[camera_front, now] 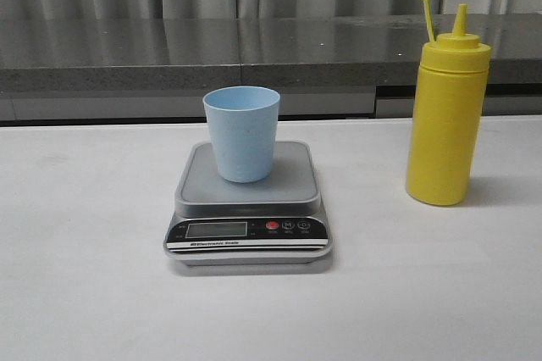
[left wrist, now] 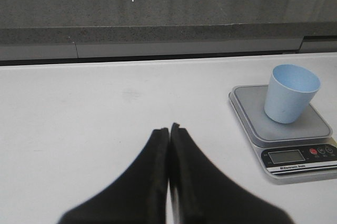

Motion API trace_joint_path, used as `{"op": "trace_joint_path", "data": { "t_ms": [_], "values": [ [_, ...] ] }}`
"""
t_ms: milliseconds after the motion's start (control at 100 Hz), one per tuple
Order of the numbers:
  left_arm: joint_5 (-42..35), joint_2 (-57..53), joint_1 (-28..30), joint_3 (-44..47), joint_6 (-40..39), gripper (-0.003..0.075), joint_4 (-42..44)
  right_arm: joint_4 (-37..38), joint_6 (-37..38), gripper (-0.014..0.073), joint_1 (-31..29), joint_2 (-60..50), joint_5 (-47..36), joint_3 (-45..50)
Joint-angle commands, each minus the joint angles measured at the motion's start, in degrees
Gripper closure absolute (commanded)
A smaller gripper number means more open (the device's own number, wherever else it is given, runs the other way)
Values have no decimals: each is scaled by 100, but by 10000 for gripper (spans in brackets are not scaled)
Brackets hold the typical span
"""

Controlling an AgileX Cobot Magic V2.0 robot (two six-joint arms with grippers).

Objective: Pour seasoning into cup on scale with both arms
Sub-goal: 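Move the right gripper to the yellow squeeze bottle and grasp it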

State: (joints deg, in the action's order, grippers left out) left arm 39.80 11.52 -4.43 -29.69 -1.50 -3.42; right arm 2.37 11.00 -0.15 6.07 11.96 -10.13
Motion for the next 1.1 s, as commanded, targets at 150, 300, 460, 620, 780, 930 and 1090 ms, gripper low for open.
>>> {"op": "trace_joint_path", "data": {
  "t_ms": [150, 300, 460, 620, 780, 930, 1090],
  "values": [
    [-453, 57, 11, -132, -48, 741, -52, 11, -7, 659, -49, 1694, -365, -929],
    [-453, 57, 11, -132, -48, 741, -52, 11, -7, 547, 29, 2621, -500, -1235],
    [-453, 57, 11, -132, -48, 741, -52, 22, -7, 157, 422, 3442, -1148, -1375],
    [-453, 57, 11, -132, -48, 741, -62, 26, -7, -21, 886, 4188, -2241, -1387],
    [-453, 57, 11, -132, -48, 741, -62, 85, -7, -19, 1183, 4945, -3107, -1405],
    [-453, 57, 11, -132, -48, 741, -62, 320, -7, -19, 1285, 5659, -3536, -1569],
    [-453, 57, 11, -132, -48, 741, -62, 350, -7, -19, 1285, 6367, -3590, -1875]
  ]
}}
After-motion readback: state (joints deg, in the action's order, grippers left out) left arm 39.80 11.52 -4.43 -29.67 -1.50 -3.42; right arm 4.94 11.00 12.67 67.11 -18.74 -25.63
